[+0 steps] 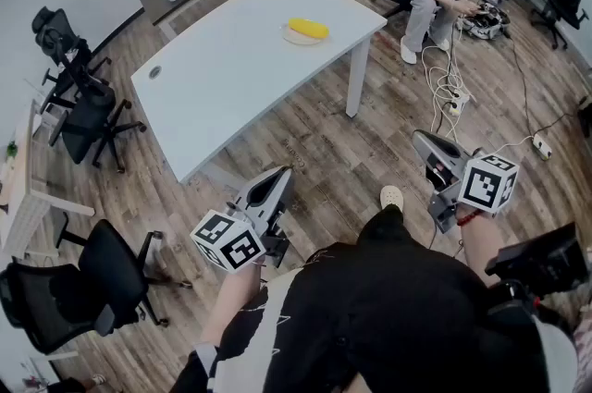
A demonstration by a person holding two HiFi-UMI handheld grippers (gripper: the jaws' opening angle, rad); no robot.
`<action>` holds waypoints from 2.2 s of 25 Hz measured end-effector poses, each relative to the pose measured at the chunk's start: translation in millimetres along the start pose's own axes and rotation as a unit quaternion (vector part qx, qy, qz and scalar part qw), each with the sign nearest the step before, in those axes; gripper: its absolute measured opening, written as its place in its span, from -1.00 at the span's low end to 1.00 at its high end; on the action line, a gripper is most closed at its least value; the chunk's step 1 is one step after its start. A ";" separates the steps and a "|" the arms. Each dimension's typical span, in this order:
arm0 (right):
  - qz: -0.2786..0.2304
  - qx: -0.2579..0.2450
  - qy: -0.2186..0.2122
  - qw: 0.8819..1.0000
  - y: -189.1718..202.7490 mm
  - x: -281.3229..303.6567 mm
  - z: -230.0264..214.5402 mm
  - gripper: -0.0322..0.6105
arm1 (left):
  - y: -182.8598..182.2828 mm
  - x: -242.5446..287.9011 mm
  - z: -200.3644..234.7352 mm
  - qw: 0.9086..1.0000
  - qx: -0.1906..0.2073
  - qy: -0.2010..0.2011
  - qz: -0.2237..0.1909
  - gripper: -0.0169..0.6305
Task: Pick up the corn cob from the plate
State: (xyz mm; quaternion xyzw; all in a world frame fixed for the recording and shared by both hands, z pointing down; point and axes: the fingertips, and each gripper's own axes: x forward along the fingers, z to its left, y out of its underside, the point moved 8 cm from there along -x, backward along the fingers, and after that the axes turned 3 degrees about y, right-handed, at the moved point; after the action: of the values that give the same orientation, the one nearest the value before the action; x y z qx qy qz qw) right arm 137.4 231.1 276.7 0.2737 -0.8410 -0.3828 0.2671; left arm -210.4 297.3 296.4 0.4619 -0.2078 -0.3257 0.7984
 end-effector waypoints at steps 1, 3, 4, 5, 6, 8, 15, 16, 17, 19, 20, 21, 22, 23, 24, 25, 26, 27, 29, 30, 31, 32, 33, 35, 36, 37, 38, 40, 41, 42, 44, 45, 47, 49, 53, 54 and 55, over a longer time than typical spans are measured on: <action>-0.002 0.004 0.006 1.000 -1.3 -3.4 2.5 -0.85 | -3.4 -1.2 0.9 1.000 0.013 -0.004 0.003 -0.91; -0.005 0.014 0.014 1.000 -3.1 -10.5 7.5 -0.86 | -9.3 -4.6 1.9 0.999 0.033 -0.010 0.004 -0.91; -0.006 0.020 0.016 1.000 -4.0 -14.1 9.7 -0.86 | -11.2 -6.6 1.9 0.999 0.038 -0.011 0.002 -0.91; -0.009 0.025 0.017 1.000 -5.8 -17.4 12.5 -0.86 | -12.0 -8.1 1.5 0.999 0.040 -0.010 -0.001 -0.91; -0.010 0.026 0.018 0.999 -8.4 -20.5 15.5 -0.86 | -12.0 -8.6 0.6 0.999 0.041 -0.006 -0.004 -0.91; -0.006 0.018 0.022 1.000 -12.8 -25.3 20.3 -0.86 | -11.0 -7.8 -2.8 0.999 0.044 0.002 -0.006 -0.91; -0.022 0.007 -0.003 1.000 -22.2 -22.7 30.0 -0.85 | -12.8 -4.5 -19.2 0.998 0.045 0.019 -0.042 -0.91; -0.034 0.011 -0.015 0.999 -25.1 -19.5 36.6 -0.85 | -14.1 -4.6 -20.4 0.998 0.048 0.019 -0.047 -0.91; -0.041 0.014 -0.023 0.999 -26.6 -16.7 40.5 -0.85 | -15.9 -4.7 -21.2 0.997 0.050 0.017 -0.051 -0.91; -0.045 0.020 -0.027 0.998 -27.6 -12.8 40.1 -0.85 | -20.1 -3.1 -22.0 0.997 0.052 0.011 -0.058 -0.91; -0.045 0.020 -0.028 0.998 -29.3 -10.4 37.9 -0.85 | -22.2 -0.4 -22.4 0.997 0.053 0.008 -0.062 -0.91; -0.045 0.019 -0.032 0.998 -32.2 -6.8 35.5 -0.85 | -24.3 3.7 -22.4 0.996 0.053 0.004 -0.067 -0.91; -0.045 0.021 -0.039 0.998 -35.4 -1.9 33.3 -0.85 | -26.0 8.5 -22.0 0.996 0.053 0.003 -0.070 -0.91; -0.045 0.024 -0.045 0.998 -37.6 3.6 31.0 -0.85 | -26.9 13.3 -21.4 0.996 0.052 0.004 -0.073 -0.91; -0.042 0.029 -0.050 0.997 -38.3 8.7 28.8 -0.85 | -26.9 17.6 -20.6 0.996 0.049 0.009 -0.073 -0.91; -0.039 0.033 -0.053 0.997 -37.7 13.4 26.3 -0.85 | -25.9 21.4 -19.6 0.996 0.044 0.013 -0.072 -0.91; -0.035 0.036 -0.054 0.997 -36.4 17.7 23.5 -0.85 | -24.3 24.5 -18.1 0.997 0.039 0.016 -0.070 -0.91; -0.031 0.038 -0.054 0.997 -34.9 22.0 19.7 -0.85 | -22.6 27.2 -15.7 0.997 0.036 0.014 -0.069 -0.91; -0.024 0.044 -0.053 0.997 -32.3 32.7 9.6 -0.85 | -20.4 32.8 -8.6 0.997 0.037 0.004 -0.066 -0.91; -0.020 0.048 -0.054 0.997 -31.9 39.2 4.0 -0.85 | -20.6 36.6 -4.4 0.997 0.040 0.000 -0.062 -0.91; -0.018 0.051 -0.056 0.997 -32.7 45.9 -1.8 -0.85 | -21.9 41.1 -0.2 0.997 0.045 -0.003 -0.058 -0.91; -0.017 0.055 -0.058 0.997 -34.9 52.4 -7.6 -0.85 | -24.4 46.2 3.8 0.997 0.048 -0.005 -0.055 -0.91; -0.018 0.059 -0.063 0.996 -38.8 58.9 -13.3 -0.85 | -27.9 52.0 7.7 0.997 0.051 -0.006 -0.057 -0.91; -0.018 0.067 -0.077 0.995 -49.3 72.1 -24.1 -0.85 | -36.2 65.4 15.1 0.996 0.056 -0.014 -0.070 -0.91; -0.016 0.069 -0.082 0.994 -54.1 78.3 -30.6 -0.85 | -39.8 73.0 19.2 0.995 0.061 -0.020 -0.076 -0.91; -0.013 0.070 -0.081 0.994 -58.7 84.1 -38.5 -0.85 | -42.4 81.6 24.1 0.994 0.065 -0.028 -0.079 -0.91; -0.009 0.069 -0.078 0.995 -63.9 89.7 -47.4 -0.85 | -44.0 91.3 29.7 0.994 0.067 -0.035 -0.077 -0.91; 0.004 0.059 -0.070 0.996 -76.5 101.5 -64.9 -0.85 | -44.8 113.7 42.0 0.995 0.063 -0.040 -0.061 -0.91; 0.012 0.052 -0.068 0.996 -83.6 107.7 -73.3 -0.85 | -44.7 125.1 48.4 0.996 0.060 -0.041 -0.051 -0.91; 0.020 0.045 -0.067 0.997 -90.4 113.8 -82.0 -0.85 | -44.8 136.1 54.9 0.996 0.056 -0.044 -0.044 -0.91; 0.035 0.037 -0.069 0.996 -102.1 127.0 -103.5 -0.85 | -46.8 157.6 68.0 0.997 0.048 -0.053 -0.042 -0.91; 0.040 0.038 -0.072 0.996 -107.8 134.8 -114.5 -0.85 | -48.5 168.4 74.6 0.996 0.042 -0.059 -0.045 -0.91; 0.043 0.049 -0.079 0.995 -121.8 152.2 -131.1 -0.85 | -51.6 189.7 86.5 0.996 0.033 -0.070 -0.053 -0.91; 0.048 0.053 -0.083 0.994 -134.9 167.5 -146.5 -0.85 | -52.2 209.3 97.1 0.995 0.028 -0.081 -0.052 -0.91; 0.068 0.043 -0.095 0.992 -154.9 193.4 -176.4 -0.85 | -51.9 239.9 116.5 0.993 0.011 -0.104 -0.047 -0.91; 0.073 0.044 -0.100 0.991 -158.6 199.3 -184.1 -0.85 | -52.6 246.8 120.0 0.993 0.004 -0.109 -0.051 -0.91; 0.079 0.050 -0.106 0.990 -160.7 205.1 -192.3 -0.85 | -53.3 253.3 123.2 0.992 -0.004 -0.115 -0.056 -0.91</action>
State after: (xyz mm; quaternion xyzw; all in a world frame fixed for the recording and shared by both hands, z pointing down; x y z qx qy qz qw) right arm 160.1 -90.5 307.5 0.1771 -0.9018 -0.3447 0.1914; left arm -128.1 23.5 317.7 0.4289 -0.2710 -0.4215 0.7516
